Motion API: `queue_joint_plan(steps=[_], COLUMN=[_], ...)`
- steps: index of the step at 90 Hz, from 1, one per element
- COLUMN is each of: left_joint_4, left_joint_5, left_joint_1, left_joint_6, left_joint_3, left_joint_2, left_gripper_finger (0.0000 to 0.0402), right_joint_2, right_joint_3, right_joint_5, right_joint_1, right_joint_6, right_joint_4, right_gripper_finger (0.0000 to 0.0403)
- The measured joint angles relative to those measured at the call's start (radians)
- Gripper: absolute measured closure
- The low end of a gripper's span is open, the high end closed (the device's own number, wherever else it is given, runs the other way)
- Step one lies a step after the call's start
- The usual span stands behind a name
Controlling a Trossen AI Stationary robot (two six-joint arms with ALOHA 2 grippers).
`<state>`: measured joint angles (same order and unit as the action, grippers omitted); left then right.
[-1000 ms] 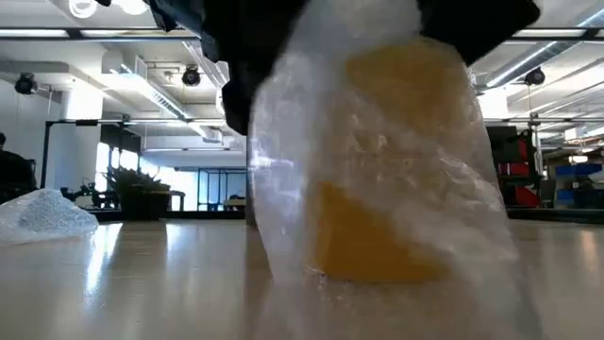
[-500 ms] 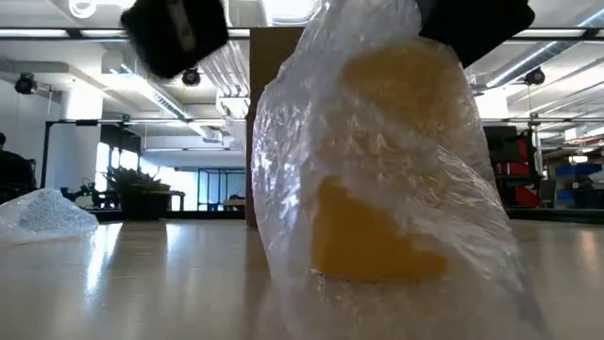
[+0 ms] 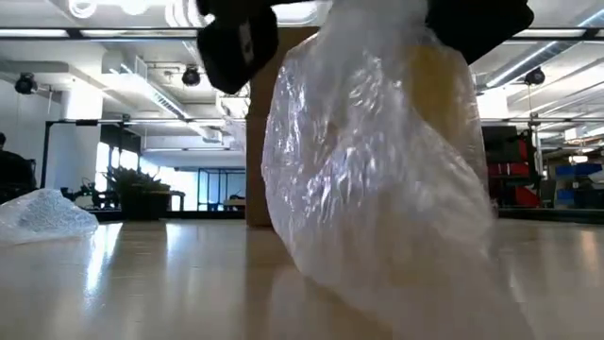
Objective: Wrap mug
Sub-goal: Wrap the yellow mug with the transparent bubble wrap
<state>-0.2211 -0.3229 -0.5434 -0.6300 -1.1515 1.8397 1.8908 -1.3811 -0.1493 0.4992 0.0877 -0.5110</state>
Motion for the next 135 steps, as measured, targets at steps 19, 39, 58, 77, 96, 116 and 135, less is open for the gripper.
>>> queue_joint_plan(steps=[19,39,58,77,96,116,135], left_joint_4=[0.075,0.071,0.066,0.053,0.050,0.351,0.483], left_joint_5=[-0.014,-0.012,-0.011,-0.007,-0.003,-0.049,-0.273], left_joint_1=[0.037,0.042,0.043,0.044,0.044,0.011,0.017], left_joint_6=[-0.037,-0.053,-0.059,-0.059,-0.052,-0.037,-0.063], left_joint_3=[0.000,-0.005,-0.003,-0.002,0.002,-0.053,-0.063], left_joint_2=[0.024,0.056,0.057,0.058,0.035,-0.085,-0.116], left_gripper_finger=[0.0381,0.0381,0.0381,0.0381,0.0381,0.0381,0.0381], right_joint_2=[-0.009,-0.111,-0.137,-0.035,0.009,0.013,0.014], right_joint_3=[0.001,0.005,0.003,0.000,-0.003,-0.002,-0.001], right_joint_5=[0.000,-0.007,0.053,0.072,0.077,0.078,0.077], right_joint_1=[0.000,-0.003,0.005,0.002,-0.011,-0.013,-0.013], right_joint_6=[-0.005,-0.019,-0.022,-0.029,-0.029,-0.027,-0.028], right_joint_4=[-0.013,-0.047,-0.003,0.028,0.023,0.021,0.021], right_gripper_finger=[0.0389,0.0389,0.0389,0.0389,0.0389,0.0389,0.0389])
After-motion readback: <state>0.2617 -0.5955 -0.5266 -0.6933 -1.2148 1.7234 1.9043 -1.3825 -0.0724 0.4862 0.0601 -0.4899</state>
